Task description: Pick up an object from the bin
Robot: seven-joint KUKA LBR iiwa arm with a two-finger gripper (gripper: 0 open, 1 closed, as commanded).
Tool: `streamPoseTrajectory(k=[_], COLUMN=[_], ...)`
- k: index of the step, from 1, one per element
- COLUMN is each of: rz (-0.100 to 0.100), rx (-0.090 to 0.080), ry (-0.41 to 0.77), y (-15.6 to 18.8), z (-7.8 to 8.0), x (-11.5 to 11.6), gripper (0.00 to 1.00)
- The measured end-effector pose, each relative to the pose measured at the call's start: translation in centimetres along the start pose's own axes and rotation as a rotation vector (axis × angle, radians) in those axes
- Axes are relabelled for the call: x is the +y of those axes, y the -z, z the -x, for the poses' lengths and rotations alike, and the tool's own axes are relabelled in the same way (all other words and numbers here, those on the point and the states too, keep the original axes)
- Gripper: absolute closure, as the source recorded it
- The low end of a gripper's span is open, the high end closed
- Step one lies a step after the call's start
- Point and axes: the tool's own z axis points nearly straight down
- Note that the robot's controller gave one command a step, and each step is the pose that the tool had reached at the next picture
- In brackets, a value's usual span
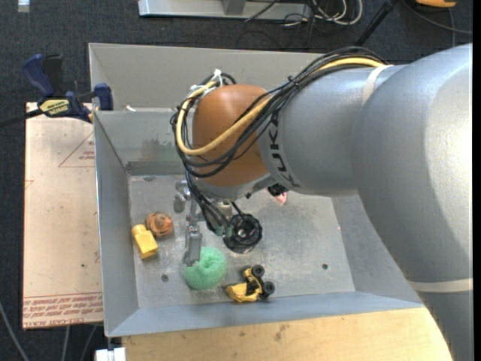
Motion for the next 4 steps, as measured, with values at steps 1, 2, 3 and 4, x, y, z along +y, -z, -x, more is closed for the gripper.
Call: streamPoseTrajectory(k=[1, 2, 3, 4], rz=[0.001, 0.002, 0.002, 0.002], rx=[-0.007, -0.011, -0.008, -0.008], ry=[-0.003, 0.043, -0.266, -0.267], y=[0.5, -4.1, -5.1, -5.1], z=[0.2, -3.0, -4.4, -4.4], x=[-0.1, -4.0, -2.7, -2.8], gripper=[0.00, 0.00, 1.00, 1.00])
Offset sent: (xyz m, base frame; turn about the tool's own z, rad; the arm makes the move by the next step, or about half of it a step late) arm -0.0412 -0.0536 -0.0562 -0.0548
